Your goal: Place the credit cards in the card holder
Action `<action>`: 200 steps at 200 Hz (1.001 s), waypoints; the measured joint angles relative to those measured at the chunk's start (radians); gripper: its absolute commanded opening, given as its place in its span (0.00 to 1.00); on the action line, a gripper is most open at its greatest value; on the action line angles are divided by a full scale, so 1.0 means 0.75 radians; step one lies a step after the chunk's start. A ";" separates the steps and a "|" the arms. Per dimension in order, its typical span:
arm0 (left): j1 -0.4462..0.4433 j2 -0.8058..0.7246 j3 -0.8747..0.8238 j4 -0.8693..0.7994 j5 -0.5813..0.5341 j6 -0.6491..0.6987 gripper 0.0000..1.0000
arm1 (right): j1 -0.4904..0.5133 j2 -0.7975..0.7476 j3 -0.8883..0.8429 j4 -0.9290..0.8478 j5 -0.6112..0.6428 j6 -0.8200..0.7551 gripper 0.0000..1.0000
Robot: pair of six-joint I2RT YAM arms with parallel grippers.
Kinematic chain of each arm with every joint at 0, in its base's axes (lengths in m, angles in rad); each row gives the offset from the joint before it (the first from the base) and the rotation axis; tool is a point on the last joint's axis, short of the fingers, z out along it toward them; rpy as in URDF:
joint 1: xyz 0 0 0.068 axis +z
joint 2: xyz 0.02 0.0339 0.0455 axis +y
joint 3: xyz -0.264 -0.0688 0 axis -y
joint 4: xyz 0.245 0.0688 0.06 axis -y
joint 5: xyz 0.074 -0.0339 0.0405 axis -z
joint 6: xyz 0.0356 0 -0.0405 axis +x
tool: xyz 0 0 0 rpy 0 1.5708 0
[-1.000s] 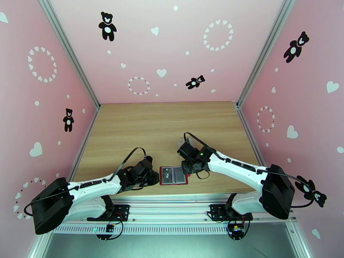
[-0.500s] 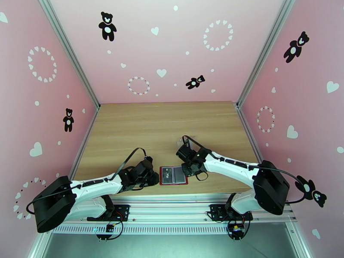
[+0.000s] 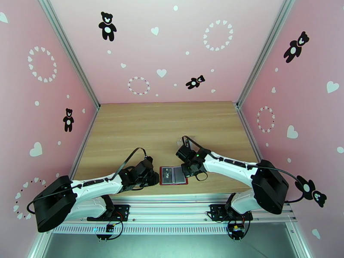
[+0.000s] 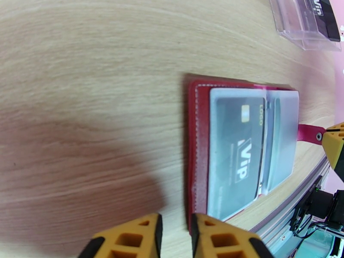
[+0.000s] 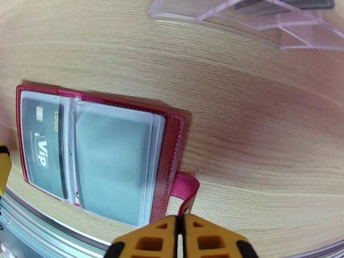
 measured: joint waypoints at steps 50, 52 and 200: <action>-0.001 0.000 -0.008 -0.002 0.001 -0.001 0.39 | -0.012 -0.027 -0.037 0.052 -0.042 0.009 0.00; 0.000 0.000 -0.008 -0.002 0.001 -0.001 0.39 | -0.013 -0.030 -0.041 0.055 -0.043 0.009 0.00; 0.000 0.205 0.043 0.285 0.107 -0.004 0.36 | -0.065 -0.034 -0.129 0.226 -0.198 0.042 0.00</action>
